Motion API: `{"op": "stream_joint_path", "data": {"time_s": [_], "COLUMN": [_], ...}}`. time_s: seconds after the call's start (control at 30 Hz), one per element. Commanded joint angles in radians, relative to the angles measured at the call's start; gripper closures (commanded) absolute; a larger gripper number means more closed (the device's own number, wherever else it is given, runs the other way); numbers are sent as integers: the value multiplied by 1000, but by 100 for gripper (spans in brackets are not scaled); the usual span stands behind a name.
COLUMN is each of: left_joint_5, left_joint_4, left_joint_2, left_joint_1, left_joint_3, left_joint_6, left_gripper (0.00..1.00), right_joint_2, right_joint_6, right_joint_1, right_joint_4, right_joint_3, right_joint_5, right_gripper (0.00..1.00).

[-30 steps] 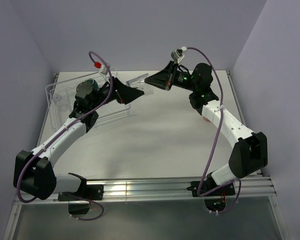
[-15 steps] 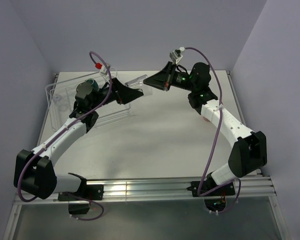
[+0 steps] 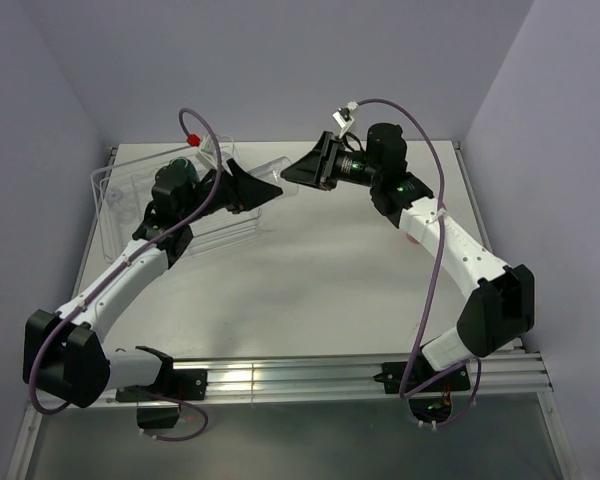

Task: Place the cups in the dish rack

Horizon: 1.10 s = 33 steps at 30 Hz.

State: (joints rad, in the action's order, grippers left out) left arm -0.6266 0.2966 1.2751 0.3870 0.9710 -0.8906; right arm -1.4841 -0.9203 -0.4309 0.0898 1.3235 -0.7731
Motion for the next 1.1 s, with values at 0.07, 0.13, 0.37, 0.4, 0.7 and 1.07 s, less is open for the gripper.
{"op": "stream_joint_path", "data": {"time_s": [0.07, 0.13, 0.37, 0.4, 0.7, 1.07], "left_joint_5": [71, 93, 241, 272, 683, 673], "left_joint_4": [-82, -140, -454, -503, -901, -1030], "left_joint_2": [-82, -95, -89, -80, 90, 306], "left_joint_1": [-31, -40, -94, -99, -117, -194], "left_joint_3": [78, 87, 204, 251, 480, 584], "left_joint_6": [65, 88, 188, 202, 384, 440], "left_gripper": [100, 100, 100, 100, 100, 100], "right_joint_2": [73, 96, 137, 139, 148, 137], "right_joint_6": [127, 141, 202, 224, 311, 379], "right_joint_1": [0, 6, 26, 26, 26, 27], "right_joint_4": [-140, -160, -300, -335, -433, -501], "right_joint_3": [59, 46, 52, 57, 11, 0], "right_joint_5": [121, 149, 366, 421, 658, 759], "right_gripper": [58, 58, 57, 57, 57, 57]}}
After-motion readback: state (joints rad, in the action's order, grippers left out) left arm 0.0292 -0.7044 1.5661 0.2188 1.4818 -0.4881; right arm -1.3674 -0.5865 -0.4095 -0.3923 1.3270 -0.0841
